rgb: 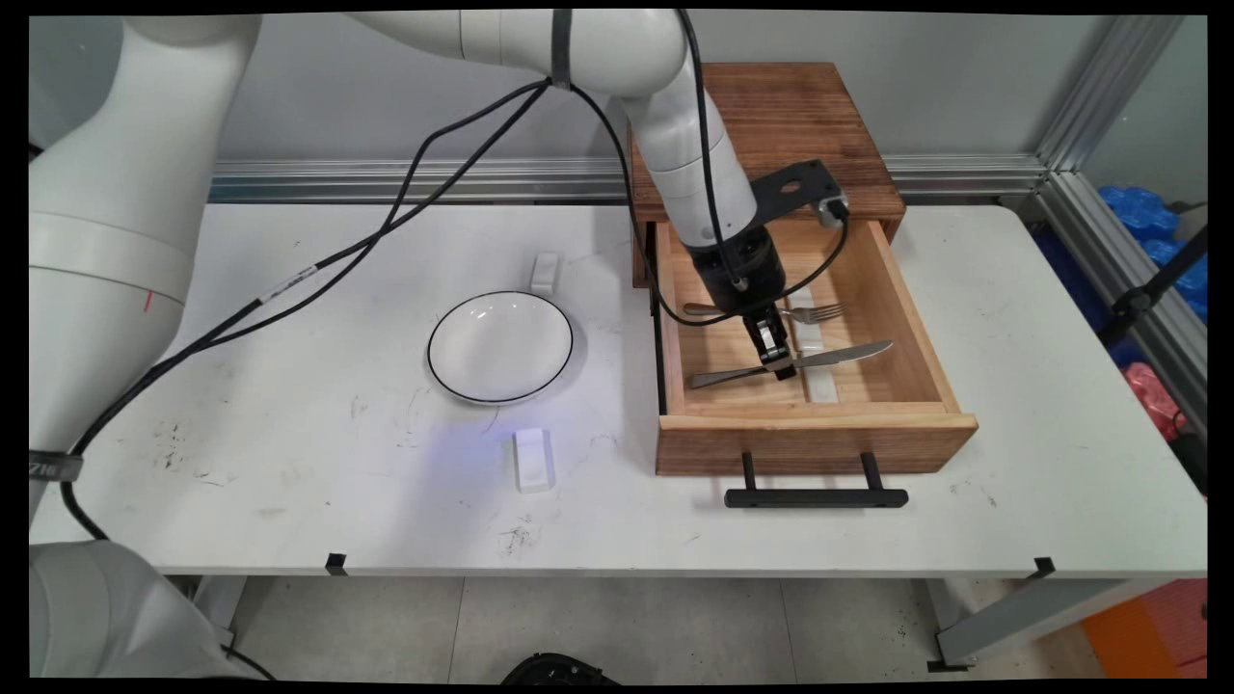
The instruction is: Place the picked object into the drawer
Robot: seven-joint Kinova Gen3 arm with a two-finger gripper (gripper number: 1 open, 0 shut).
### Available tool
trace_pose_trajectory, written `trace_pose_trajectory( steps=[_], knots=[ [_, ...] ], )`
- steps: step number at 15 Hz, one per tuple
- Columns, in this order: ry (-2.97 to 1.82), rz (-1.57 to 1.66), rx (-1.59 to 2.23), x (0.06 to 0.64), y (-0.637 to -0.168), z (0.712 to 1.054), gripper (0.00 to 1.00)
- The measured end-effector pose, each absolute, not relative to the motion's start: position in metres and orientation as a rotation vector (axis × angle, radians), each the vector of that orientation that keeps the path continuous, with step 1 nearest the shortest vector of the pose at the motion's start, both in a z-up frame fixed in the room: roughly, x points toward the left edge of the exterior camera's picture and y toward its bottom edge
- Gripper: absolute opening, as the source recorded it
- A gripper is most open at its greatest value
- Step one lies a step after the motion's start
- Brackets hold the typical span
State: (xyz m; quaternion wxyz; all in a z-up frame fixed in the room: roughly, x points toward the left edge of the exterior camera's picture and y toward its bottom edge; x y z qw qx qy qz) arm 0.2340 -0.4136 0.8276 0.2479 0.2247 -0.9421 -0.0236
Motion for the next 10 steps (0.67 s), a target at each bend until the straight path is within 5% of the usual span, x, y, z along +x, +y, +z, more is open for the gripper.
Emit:
trace_pose_trajectory(
  steps=[10],
  knots=[
    [-2.573,-0.070,0.606,0.2370,-0.4130,0.8222,0.00]
  ],
)
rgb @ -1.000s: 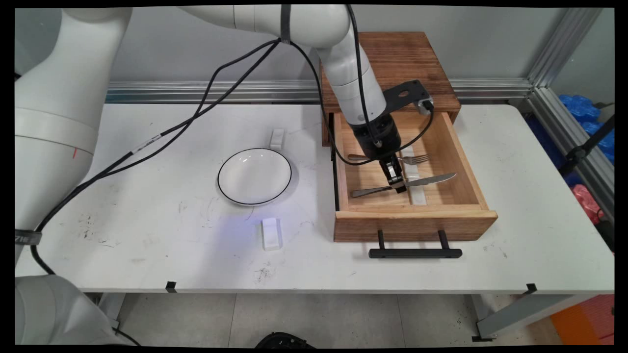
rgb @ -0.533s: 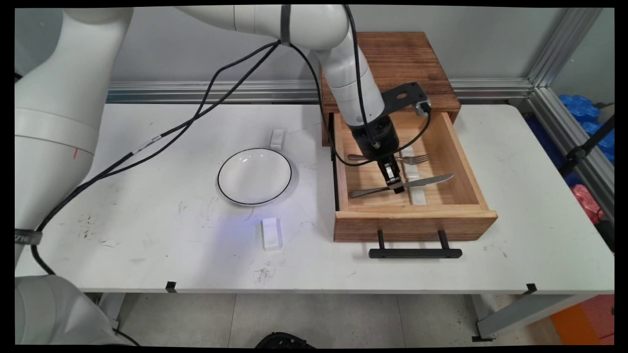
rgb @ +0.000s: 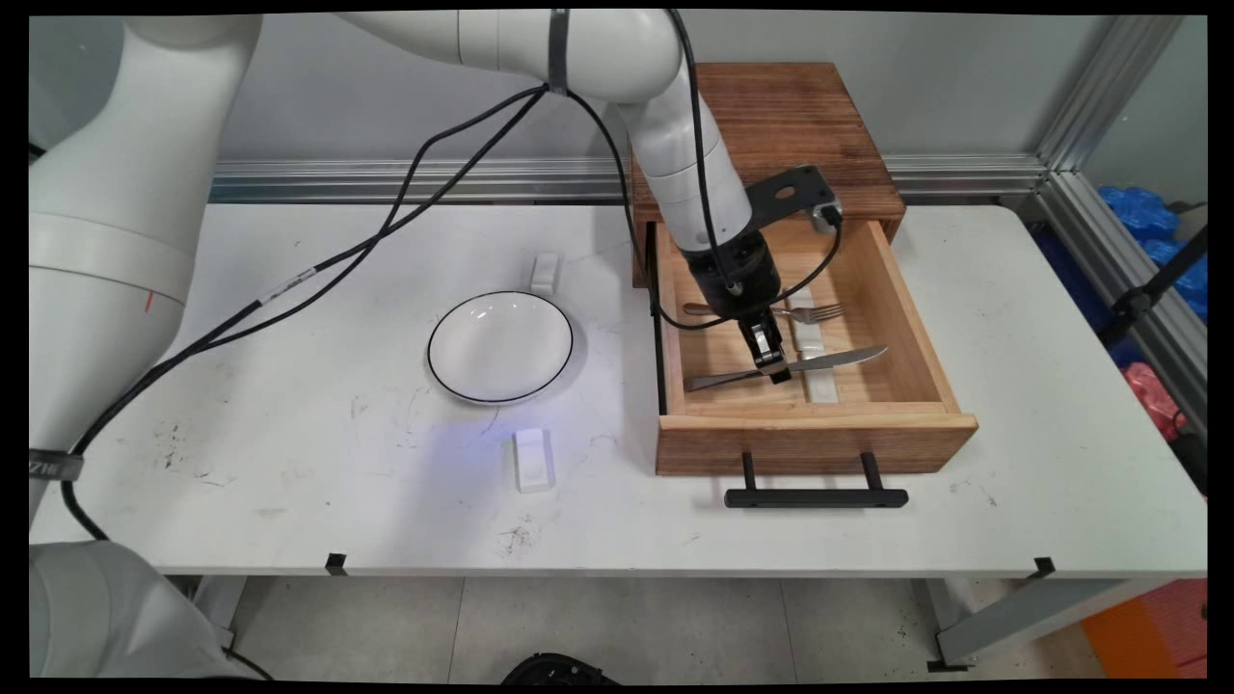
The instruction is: Place the picked object into the drawer
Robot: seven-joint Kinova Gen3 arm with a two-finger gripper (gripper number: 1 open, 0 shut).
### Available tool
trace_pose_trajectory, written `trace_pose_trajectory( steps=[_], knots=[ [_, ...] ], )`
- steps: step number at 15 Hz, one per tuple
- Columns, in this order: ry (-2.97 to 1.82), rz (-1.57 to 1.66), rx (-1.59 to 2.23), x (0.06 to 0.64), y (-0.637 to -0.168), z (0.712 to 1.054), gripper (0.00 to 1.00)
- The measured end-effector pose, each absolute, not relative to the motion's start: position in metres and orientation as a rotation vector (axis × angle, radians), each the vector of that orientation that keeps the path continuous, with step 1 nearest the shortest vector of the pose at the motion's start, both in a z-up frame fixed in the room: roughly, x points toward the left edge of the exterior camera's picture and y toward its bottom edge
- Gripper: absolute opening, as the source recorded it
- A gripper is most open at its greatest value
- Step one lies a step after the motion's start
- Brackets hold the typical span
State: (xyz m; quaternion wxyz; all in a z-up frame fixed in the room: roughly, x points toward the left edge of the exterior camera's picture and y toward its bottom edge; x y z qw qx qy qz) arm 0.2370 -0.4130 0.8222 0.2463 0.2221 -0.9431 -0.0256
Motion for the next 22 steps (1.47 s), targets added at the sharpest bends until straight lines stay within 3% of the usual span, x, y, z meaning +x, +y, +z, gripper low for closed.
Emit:
trace_pose_trajectory(
  steps=[22],
  knots=[
    [-2.555,-0.065,0.549,0.2366,-0.4183,0.8152,0.00]
  ],
)
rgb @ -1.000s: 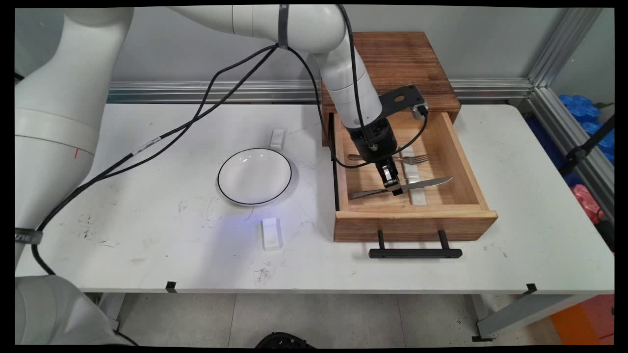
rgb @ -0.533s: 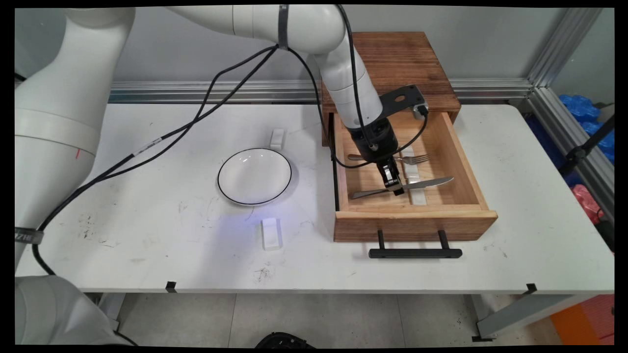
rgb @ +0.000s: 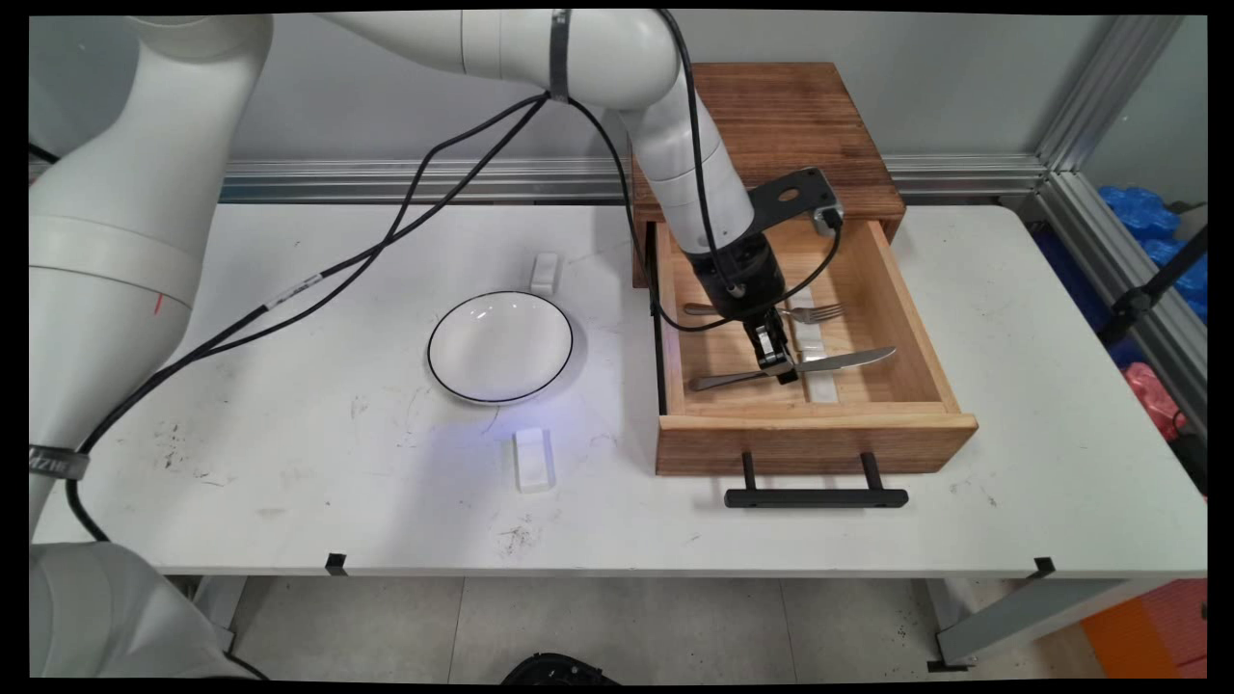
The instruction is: Place the picked object into the drawer
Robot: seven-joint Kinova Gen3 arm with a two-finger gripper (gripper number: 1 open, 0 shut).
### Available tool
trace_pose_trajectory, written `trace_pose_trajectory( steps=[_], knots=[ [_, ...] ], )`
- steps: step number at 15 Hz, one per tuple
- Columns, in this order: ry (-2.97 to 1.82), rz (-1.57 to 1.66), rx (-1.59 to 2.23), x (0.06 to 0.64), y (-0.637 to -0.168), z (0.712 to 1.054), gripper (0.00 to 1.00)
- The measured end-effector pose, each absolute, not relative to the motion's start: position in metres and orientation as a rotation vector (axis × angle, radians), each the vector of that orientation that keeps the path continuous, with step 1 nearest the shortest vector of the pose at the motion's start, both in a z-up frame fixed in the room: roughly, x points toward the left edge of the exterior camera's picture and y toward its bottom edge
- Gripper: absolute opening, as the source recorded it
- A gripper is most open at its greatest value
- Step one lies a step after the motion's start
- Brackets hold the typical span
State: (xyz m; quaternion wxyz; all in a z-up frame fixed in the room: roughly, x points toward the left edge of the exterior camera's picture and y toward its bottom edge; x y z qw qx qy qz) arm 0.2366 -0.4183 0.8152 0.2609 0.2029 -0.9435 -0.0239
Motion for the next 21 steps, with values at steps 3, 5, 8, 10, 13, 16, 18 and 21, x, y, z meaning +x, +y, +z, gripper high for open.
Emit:
trace_pose_trajectory(
  steps=[3,5,8,10,13,16,18,21],
  knots=[
    [-2.552,-0.065,0.546,0.2363,-0.4193,0.8133,0.00],
    [-2.550,-0.065,0.545,0.2362,-0.4198,0.8122,0.00],
    [-2.548,-0.067,0.541,0.2360,-0.4204,0.8103,0.00],
    [-2.547,-0.072,0.537,0.2357,-0.4204,0.8093,0.00],
    [-2.545,-0.080,0.528,0.2349,-0.4195,0.8083,0.00],
    [-2.543,-0.086,0.522,0.2343,-0.4187,0.8078,0.00],
    [-2.543,-0.088,0.519,0.2343,-0.4186,0.8077,0.00],
    [-2.544,-0.088,0.516,0.2350,-0.4188,0.8075,0.00]
  ],
)
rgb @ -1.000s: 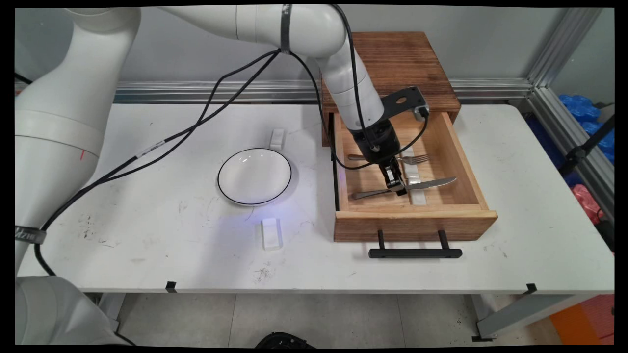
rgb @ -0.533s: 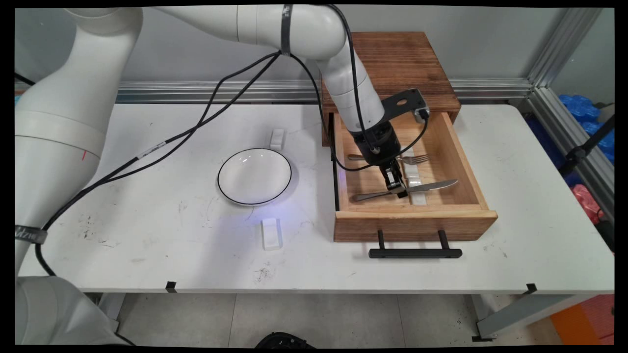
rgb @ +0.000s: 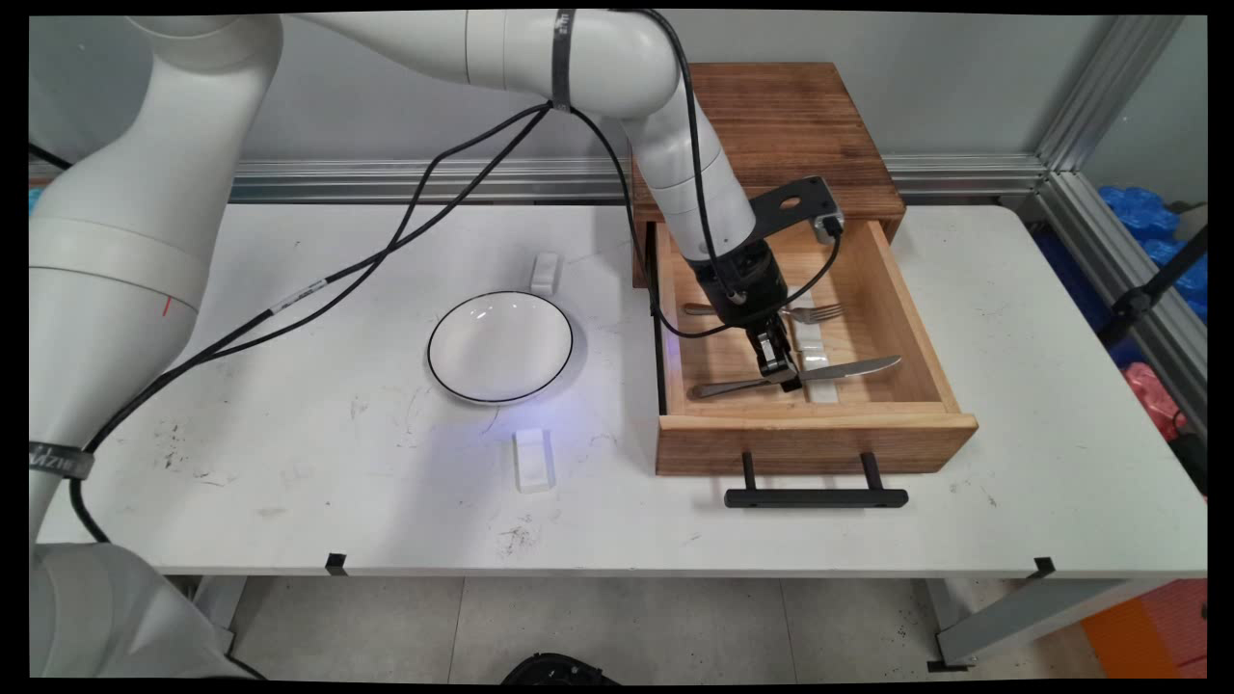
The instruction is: Place the picked object into the drawer
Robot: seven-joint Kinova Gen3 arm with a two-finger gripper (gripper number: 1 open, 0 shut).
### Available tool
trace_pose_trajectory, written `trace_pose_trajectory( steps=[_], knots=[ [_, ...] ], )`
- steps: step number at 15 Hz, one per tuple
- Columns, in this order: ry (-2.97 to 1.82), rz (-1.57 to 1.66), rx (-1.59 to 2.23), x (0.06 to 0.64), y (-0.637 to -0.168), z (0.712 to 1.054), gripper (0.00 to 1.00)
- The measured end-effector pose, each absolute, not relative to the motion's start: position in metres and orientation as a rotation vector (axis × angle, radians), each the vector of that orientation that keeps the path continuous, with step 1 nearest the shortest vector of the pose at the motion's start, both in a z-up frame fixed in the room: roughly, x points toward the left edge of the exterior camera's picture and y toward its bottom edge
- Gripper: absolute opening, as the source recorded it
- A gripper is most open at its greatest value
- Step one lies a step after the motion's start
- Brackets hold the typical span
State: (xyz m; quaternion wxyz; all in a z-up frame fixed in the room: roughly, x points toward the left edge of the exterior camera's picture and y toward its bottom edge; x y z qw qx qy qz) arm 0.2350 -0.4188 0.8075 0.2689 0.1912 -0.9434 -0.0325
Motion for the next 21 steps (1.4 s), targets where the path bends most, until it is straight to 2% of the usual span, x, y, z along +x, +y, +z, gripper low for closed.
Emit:
trace_pose_trajectory(
  steps=[19,20,21],
  knots=[
    [-2.542,-0.068,0.512,0.2345,-0.4287,0.8000,0.00],
    [-2.542,-0.068,0.512,0.2344,-0.4289,0.7996,1.00],
    [-2.541,-0.069,0.511,0.2342,-0.4290,0.7993,1.00]
  ],
)
